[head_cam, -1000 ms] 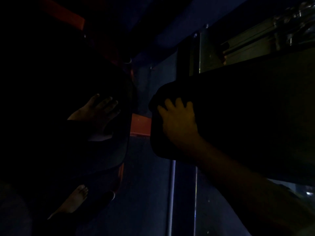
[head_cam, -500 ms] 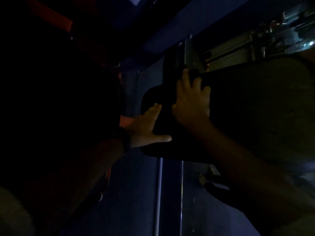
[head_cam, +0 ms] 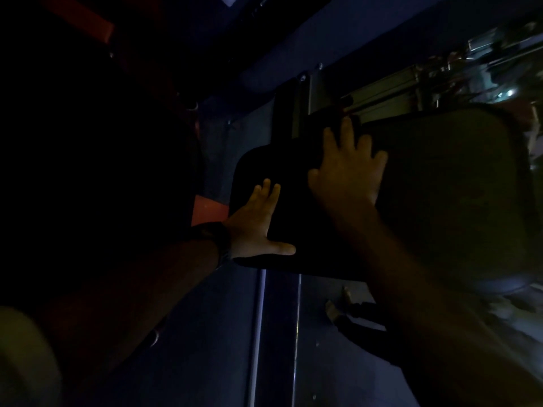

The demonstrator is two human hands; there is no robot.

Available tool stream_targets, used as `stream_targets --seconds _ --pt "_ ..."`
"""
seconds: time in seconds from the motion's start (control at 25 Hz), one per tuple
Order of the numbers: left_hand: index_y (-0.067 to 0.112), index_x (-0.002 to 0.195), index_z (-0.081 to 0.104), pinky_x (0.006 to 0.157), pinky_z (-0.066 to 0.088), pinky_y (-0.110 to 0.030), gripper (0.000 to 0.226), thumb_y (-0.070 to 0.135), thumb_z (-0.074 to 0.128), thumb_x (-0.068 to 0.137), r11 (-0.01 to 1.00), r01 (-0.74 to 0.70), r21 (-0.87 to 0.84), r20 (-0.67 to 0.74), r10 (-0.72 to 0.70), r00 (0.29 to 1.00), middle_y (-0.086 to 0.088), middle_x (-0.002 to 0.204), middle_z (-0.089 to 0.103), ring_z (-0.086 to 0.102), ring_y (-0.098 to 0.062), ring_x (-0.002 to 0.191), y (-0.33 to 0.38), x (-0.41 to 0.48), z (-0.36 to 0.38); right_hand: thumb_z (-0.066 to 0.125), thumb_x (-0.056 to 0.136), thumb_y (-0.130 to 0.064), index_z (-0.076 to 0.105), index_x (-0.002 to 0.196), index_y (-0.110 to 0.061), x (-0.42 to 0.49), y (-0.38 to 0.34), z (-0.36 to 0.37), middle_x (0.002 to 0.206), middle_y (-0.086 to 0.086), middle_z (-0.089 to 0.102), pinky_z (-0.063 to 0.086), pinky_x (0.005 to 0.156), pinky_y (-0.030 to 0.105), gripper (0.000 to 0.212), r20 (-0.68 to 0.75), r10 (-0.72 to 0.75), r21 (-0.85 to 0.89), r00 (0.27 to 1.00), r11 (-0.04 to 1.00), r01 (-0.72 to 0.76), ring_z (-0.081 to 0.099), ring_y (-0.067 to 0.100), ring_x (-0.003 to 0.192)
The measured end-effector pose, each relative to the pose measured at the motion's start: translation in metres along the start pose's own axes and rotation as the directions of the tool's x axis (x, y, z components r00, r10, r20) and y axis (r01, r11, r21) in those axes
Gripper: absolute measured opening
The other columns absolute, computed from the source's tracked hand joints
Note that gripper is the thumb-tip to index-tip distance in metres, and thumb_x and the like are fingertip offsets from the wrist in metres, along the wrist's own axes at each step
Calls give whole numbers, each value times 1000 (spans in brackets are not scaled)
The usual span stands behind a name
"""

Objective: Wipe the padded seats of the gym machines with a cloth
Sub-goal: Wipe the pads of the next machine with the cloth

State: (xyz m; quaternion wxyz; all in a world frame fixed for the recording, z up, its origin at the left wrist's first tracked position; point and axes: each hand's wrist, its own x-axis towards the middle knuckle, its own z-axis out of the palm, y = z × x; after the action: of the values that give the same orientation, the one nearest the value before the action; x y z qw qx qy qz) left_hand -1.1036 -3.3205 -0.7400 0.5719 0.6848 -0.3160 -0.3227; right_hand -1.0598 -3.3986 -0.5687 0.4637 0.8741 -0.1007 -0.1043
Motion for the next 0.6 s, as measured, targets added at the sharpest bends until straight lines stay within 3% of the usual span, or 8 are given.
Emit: stream_targets --seconds 0.12,0.16,0.24,0.28,0.4,0.44,0.52,0.6 --pt "19 158 -22 124 3 -42 137 64 78 75 1000 9 20 -8 -9 1000 -4 165 -30 -24 -23 152 1 -1 0 51 95 -47 20 158 -22 -26 -16 7 167 11 8 36 102 53 75 22 -219 -98 975 970 220 30 39 141" --pt "19 158 -21 124 3 -42 137 65 78 75 1000 8 19 -8 -8 1000 -4 165 -30 -24 -23 153 2 -2 -1 52 95 -48 19 159 -24 -24 -9 7 167 9 7 36 103 53 76 39 -214 -56 976 975 215 29 38 142" --pt "20 159 -20 124 3 -41 138 64 79 74 1000 -3 -13 -12 3 1000 -3 165 -30 -24 -22 152 1 -4 -3 55 94 -50 13 160 -27 -26 8 -4 168 9 2 36 104 55 81 36 7 29 999 1000 -8 25 39 144" --pt "20 159 -19 124 2 -40 138 63 80 73 1000 -9 -30 -21 8 1000 -1 165 -30 -25 -20 152 2 -4 -3 55 94 -50 10 160 -27 -36 11 -4 168 9 0 36 104 55 83 46 30 37 998 999 -32 24 40 145" --pt "23 159 -17 124 -4 -36 134 57 82 75 998 -53 -45 -23 52 998 7 161 -31 -28 -12 148 5 -6 1 55 95 -51 12 160 -28 -88 7 11 168 7 0 34 104 53 82 36 -202 25 979 979 202 22 37 146" --pt "23 159 -17 125 -3 -38 134 58 82 75 998 -50 -49 -29 48 998 7 162 -31 -28 -13 149 5 -7 3 55 95 -51 12 160 -29 -89 13 13 168 6 1 34 104 53 81 38 -180 72 983 982 177 21 36 146" --pt "22 160 -17 126 -1 -40 135 60 81 75 998 -29 -48 -34 27 999 2 165 -29 -25 -16 151 4 -8 6 54 95 -50 8 160 -28 -83 17 4 168 7 -2 34 105 54 82 52 45 137 998 989 -52 20 38 146" --pt "26 159 -17 124 -2 -38 132 57 81 77 997 -53 -59 -13 52 999 2 165 -28 -25 -16 151 4 -9 4 56 95 -49 6 160 -26 -96 2 7 168 9 -5 33 107 56 85 71 -28 99 997 995 21 18 39 147"
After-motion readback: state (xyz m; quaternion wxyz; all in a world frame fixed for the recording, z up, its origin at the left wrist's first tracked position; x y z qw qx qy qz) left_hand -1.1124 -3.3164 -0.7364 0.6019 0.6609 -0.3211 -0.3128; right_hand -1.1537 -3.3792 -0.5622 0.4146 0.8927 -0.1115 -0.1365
